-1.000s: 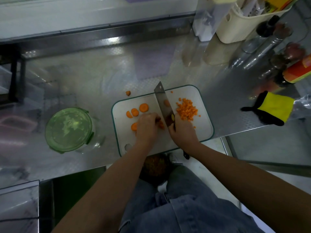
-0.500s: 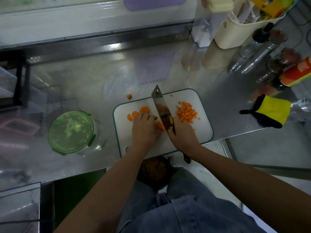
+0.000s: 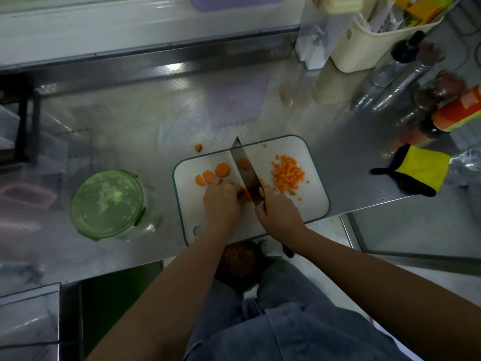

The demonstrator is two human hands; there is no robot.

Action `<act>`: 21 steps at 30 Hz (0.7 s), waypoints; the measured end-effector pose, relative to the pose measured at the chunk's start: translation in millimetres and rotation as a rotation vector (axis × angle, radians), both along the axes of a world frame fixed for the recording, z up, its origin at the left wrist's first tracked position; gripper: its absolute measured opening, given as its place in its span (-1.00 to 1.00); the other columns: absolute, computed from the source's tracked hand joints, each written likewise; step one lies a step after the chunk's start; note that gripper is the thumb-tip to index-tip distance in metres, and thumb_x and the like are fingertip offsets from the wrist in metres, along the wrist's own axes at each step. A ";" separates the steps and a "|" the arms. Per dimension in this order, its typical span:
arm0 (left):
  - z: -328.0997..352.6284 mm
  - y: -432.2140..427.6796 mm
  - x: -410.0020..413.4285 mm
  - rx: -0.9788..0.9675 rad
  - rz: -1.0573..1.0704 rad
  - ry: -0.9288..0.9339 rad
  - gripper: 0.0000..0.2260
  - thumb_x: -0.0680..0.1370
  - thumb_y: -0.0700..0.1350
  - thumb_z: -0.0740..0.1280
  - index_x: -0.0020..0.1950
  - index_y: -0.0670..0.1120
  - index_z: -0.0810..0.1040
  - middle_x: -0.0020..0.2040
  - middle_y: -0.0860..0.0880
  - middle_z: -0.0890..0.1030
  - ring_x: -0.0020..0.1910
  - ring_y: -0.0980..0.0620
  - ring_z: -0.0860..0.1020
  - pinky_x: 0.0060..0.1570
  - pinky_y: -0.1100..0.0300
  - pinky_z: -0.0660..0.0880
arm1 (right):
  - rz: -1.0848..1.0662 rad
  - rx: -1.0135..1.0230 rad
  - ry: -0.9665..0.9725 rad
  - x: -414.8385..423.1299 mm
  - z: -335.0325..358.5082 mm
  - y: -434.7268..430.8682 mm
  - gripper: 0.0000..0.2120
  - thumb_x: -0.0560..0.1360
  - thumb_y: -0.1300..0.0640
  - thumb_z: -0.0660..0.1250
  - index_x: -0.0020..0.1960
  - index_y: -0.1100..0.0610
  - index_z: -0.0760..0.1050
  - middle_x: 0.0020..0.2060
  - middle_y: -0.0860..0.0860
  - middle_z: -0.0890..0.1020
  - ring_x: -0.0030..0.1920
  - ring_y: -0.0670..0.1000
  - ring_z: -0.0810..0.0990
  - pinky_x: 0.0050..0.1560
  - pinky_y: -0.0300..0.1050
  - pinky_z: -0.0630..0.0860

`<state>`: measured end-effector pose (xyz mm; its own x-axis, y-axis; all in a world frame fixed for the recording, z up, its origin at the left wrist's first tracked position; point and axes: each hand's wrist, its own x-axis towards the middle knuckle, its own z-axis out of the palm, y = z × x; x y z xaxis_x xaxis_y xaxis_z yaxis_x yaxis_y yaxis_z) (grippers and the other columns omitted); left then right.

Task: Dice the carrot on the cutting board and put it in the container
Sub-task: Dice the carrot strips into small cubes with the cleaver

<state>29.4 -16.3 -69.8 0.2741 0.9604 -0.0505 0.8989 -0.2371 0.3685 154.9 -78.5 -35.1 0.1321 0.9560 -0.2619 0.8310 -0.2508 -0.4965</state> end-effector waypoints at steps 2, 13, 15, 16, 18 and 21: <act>-1.1 0.1 -0.1 0.009 -0.001 0.001 -0.94 0.41 -0.14 0.43 -0.22 -0.02 0.70 -0.32 0.01 0.56 -0.15 -0.04 0.45 -0.30 0.14 0.26 | 0.001 0.000 0.000 -1.7 -1.5 0.7 -0.69 0.56 0.12 0.18 0.25 0.23 0.33 -0.20 0.14 0.56 -0.16 0.19 0.56 -0.27 -0.06 0.32; -0.3 -0.9 0.9 0.005 0.014 0.005 -0.95 0.37 -0.15 0.44 -0.26 -0.02 0.70 -0.36 -0.02 0.53 -0.17 -0.06 0.44 -0.33 0.13 0.26 | -0.024 -0.022 -0.024 -9.5 -9.6 5.4 -0.58 0.57 0.11 0.14 0.40 0.20 0.24 -0.10 0.19 0.59 -0.10 0.20 0.57 -0.16 0.04 0.47; 1.4 -1.2 1.4 0.017 0.016 0.023 -0.93 0.38 -0.16 0.44 -0.24 -0.01 0.70 -0.36 -0.02 0.53 -0.16 -0.08 0.45 -0.31 0.16 0.22 | -0.032 0.002 -0.019 -4.9 -9.6 4.7 -0.56 0.57 0.12 0.14 0.42 0.19 0.23 -0.12 0.19 0.59 -0.13 0.20 0.57 -0.21 0.04 0.45; 2.5 -1.0 1.9 0.021 0.016 0.030 -0.93 0.38 -0.16 0.44 -0.23 0.00 0.71 -0.35 -0.02 0.53 -0.15 -0.09 0.45 -0.30 0.16 0.22 | -0.036 0.014 -0.026 -2.1 -9.3 4.8 -0.58 0.56 0.12 0.15 0.39 0.20 0.26 -0.13 0.19 0.58 -0.14 0.20 0.57 -0.24 0.02 0.42; 3.9 -0.7 2.2 0.029 0.015 0.040 -0.93 0.40 -0.14 0.43 -0.19 -0.01 0.72 -0.33 -0.04 0.56 -0.12 -0.10 0.45 -0.28 0.15 0.25 | -0.055 0.036 -0.029 5.2 -9.3 5.7 -0.68 0.56 0.13 0.16 0.27 0.23 0.34 -0.18 0.19 0.56 -0.17 0.21 0.55 -0.30 -0.02 0.35; 4.9 -1.2 2.4 0.011 0.011 0.030 -0.91 0.42 -0.09 0.42 -0.13 -0.04 0.71 -0.28 -0.08 0.60 -0.08 -0.12 0.46 -0.21 0.08 0.35 | -0.074 0.042 -0.005 16.8 -5.1 6.3 -0.78 0.55 0.15 0.17 0.14 0.25 0.37 -0.27 0.15 0.50 -0.24 0.20 0.53 -0.33 -0.01 0.37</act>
